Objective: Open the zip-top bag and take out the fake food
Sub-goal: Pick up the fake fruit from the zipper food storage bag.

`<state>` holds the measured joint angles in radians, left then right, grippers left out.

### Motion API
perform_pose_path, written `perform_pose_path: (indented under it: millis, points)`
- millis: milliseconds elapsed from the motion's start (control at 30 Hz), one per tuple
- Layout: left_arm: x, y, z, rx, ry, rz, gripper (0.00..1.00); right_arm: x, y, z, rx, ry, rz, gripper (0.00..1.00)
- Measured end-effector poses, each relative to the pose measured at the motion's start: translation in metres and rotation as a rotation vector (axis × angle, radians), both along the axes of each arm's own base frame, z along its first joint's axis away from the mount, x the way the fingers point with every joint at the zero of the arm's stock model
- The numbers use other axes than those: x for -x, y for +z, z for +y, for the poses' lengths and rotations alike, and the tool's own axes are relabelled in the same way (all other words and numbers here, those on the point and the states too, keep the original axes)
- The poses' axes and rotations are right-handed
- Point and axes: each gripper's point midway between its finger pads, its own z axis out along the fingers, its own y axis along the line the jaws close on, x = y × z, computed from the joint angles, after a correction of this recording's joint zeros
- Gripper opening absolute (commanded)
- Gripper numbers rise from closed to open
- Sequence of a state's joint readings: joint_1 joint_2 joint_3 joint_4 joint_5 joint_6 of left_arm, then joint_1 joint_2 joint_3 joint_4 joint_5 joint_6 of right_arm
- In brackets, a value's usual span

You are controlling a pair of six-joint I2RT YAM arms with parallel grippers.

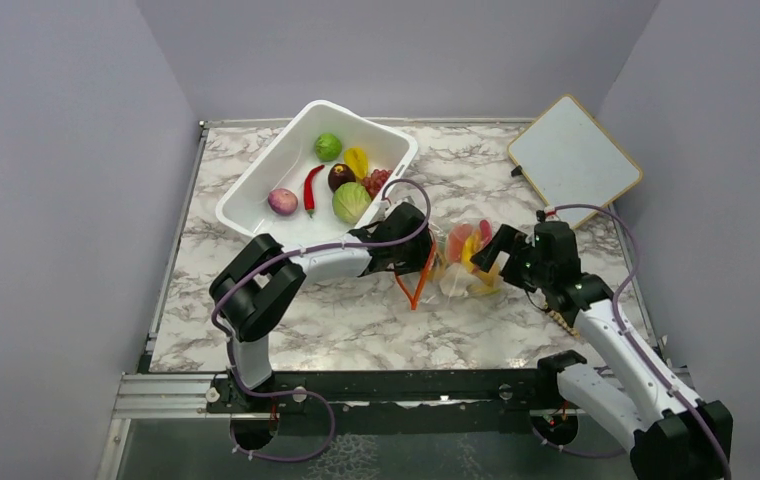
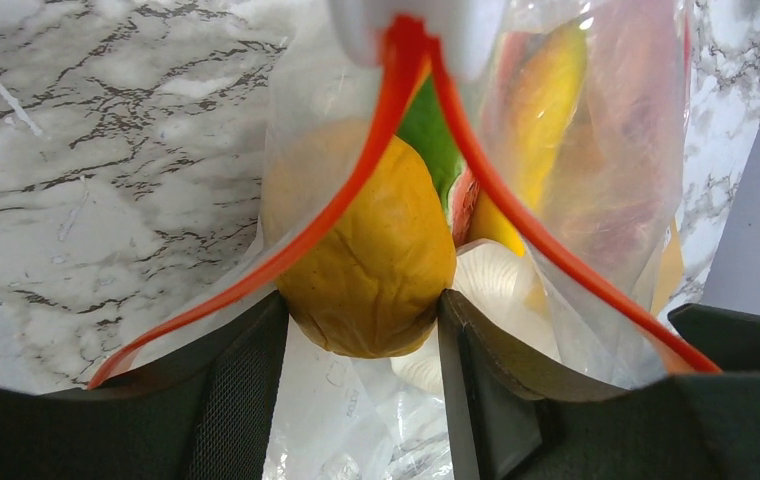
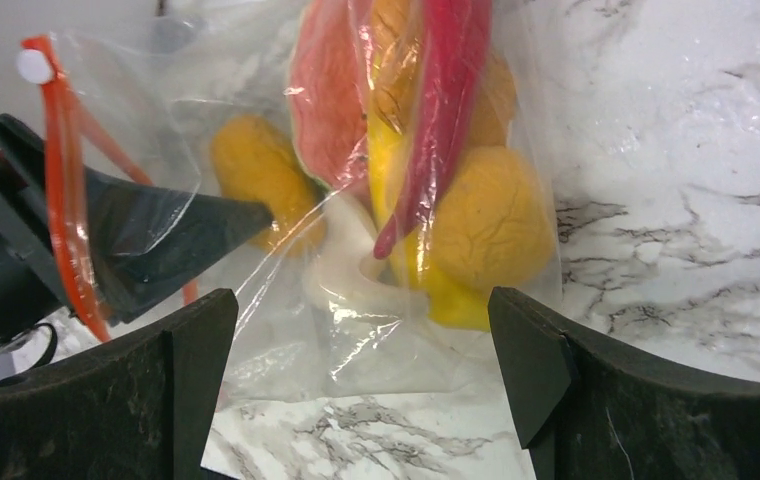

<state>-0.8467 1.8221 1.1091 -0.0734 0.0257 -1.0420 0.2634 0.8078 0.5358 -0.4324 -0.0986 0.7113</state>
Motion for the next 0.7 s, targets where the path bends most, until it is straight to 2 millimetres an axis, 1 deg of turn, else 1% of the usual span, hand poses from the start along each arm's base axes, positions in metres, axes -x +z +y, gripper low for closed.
perform_pose_path:
  millis: [200,333,467,567,700]
  points:
    - [0.001,0.0,-0.002,-0.002,-0.008,-0.004,0.38,-0.002,-0.01,-0.005,0.086,0.004,0.153,0.98]
    - [0.001,0.0,-0.002,-0.003,-0.013,-0.007,0.35,-0.003,-0.015,-0.011,0.146,0.011,0.197,1.0]
    - [0.002,0.0,-0.002,-0.008,-0.029,-0.015,0.34,-0.006,-0.023,-0.015,0.196,0.024,0.246,1.0]
    - [0.003,0.0,-0.003,-0.011,-0.055,-0.022,0.34,-0.009,-0.034,-0.016,0.227,0.036,0.291,1.0]
    - [0.007,0.0,-0.003,-0.016,-0.1,-0.033,0.34,-0.009,-0.055,-0.021,0.279,0.048,0.365,0.96]
